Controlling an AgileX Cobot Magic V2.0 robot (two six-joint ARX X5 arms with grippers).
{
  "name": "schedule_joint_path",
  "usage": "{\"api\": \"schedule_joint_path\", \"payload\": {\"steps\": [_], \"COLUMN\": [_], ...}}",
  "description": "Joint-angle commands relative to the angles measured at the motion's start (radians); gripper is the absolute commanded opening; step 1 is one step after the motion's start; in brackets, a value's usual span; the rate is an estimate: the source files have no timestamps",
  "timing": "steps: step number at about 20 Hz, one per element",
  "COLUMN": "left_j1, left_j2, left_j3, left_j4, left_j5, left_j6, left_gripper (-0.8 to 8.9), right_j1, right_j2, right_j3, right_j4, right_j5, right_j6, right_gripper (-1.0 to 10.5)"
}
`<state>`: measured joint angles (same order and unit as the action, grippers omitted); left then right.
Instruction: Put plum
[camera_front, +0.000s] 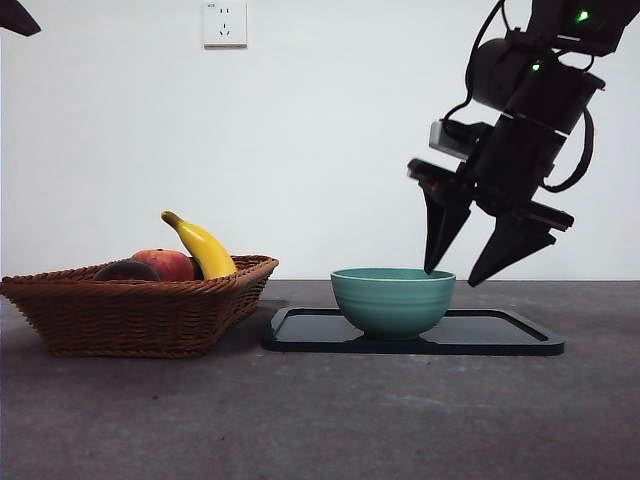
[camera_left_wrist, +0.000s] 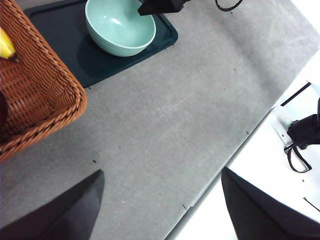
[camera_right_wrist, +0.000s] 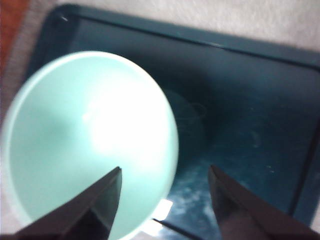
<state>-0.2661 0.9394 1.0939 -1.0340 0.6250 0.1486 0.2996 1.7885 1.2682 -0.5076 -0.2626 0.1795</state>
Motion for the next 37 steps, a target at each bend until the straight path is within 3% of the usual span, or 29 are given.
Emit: {"api": "schedule_joint_path", "payload": {"steps": [1,12,24,31,37], "left_j1": [-0.004,-0.004,-0.004,-0.004,-0.004], "left_j2": [0.005,0.005,0.005,0.005,0.005], "left_j3": [0.011,0.011,0.011,0.011,0.011], "left_j4": [0.000,0.001,-0.018,-0.018,-0.018], "left_j5": [0.004,0.004,0.004,0.004,0.004], "left_j6": [0.018,0.018,0.019,0.019,0.019], "left_gripper": [3.70,3.69,3.69,3.69,3.70], "right_j1": [0.011,0.014,0.014,0.014,0.014], "right_j2": [0.029,0.035,0.018,-0.158,-0.352], "right_j3": [0.024,0.024,0.026,0.043,0.043], "right_j4": [0.015,0.028,0.053,0.008,-0.138], "right_j5": [0.026,0.028,0.026,0.024,-0.031], "right_j6": [-0.016,-0.023,-0.004,-0.004,-0.039], "right_gripper": [2.4,0.4,0.1,0.1,0.1]}}
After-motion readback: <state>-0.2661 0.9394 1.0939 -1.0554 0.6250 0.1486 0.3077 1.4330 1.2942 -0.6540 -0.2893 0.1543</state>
